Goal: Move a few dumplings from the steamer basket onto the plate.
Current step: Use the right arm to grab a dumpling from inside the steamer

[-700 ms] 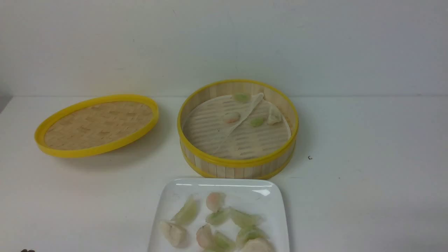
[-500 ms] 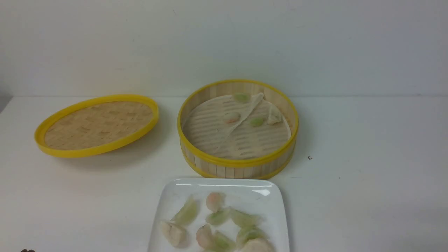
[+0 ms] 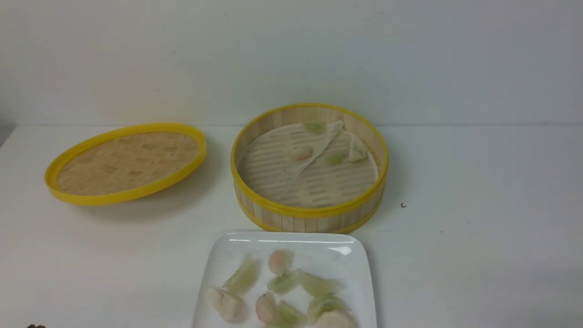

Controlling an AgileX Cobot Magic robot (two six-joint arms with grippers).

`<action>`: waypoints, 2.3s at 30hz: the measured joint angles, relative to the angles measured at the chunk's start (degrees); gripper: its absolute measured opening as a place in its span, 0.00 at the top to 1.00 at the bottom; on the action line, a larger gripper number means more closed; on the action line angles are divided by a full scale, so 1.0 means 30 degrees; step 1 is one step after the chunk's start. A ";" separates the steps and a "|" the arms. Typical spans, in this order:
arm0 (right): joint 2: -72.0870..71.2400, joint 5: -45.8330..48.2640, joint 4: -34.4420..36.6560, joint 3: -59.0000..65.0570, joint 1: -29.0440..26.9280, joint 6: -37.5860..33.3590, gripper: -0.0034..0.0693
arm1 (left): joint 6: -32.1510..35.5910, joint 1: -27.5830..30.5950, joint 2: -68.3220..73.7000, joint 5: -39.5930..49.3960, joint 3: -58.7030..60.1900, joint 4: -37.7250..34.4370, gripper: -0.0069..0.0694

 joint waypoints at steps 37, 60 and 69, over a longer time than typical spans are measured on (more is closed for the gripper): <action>0.0000 -0.5147 0.7056 -0.1081 0.0000 0.4181 0.97 | 0.4361 0.0000 0.0000 -0.1694 0.0072 -0.6551 0.92; 2.2373 1.4987 0.5658 -2.5662 0.1141 -0.4004 0.97 | 0.5686 0.0000 0.0000 -0.1413 0.0072 -0.6948 0.92; 2.9780 1.4970 0.4411 -2.9166 0.6618 -0.3117 0.97 | 0.5686 0.0000 0.0000 -0.1413 0.0072 -0.6965 0.92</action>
